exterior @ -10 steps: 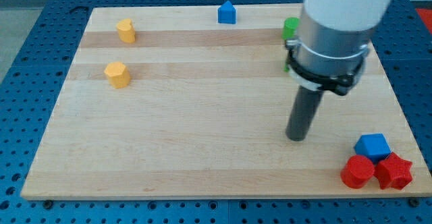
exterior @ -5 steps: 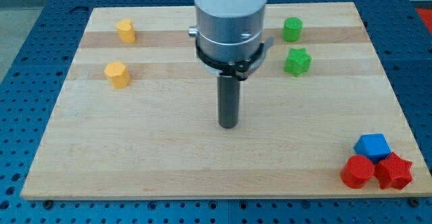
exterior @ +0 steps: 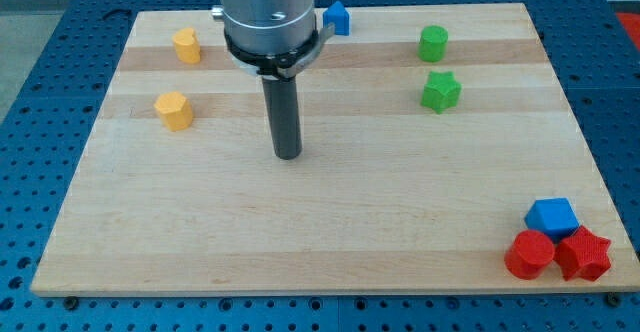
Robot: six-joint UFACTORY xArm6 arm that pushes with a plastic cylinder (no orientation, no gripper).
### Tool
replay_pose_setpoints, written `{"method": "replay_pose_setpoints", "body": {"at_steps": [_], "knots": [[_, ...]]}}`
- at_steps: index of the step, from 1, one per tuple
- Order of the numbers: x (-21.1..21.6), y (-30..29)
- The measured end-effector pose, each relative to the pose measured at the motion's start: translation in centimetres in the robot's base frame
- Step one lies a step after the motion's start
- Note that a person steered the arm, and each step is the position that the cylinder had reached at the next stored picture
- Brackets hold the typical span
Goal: Point your arm to the yellow hexagon
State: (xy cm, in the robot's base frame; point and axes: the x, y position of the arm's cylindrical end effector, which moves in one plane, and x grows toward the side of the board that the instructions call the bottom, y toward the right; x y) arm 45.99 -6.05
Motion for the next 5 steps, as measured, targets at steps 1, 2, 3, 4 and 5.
{"method": "replay_pose_setpoints", "body": {"at_steps": [1,2,3,4,5], "knots": [[-1.3,-0.3],[-3.0,-0.3],[-3.7,-0.8],[-5.3,-1.3],[-7.0,-1.5]]}}
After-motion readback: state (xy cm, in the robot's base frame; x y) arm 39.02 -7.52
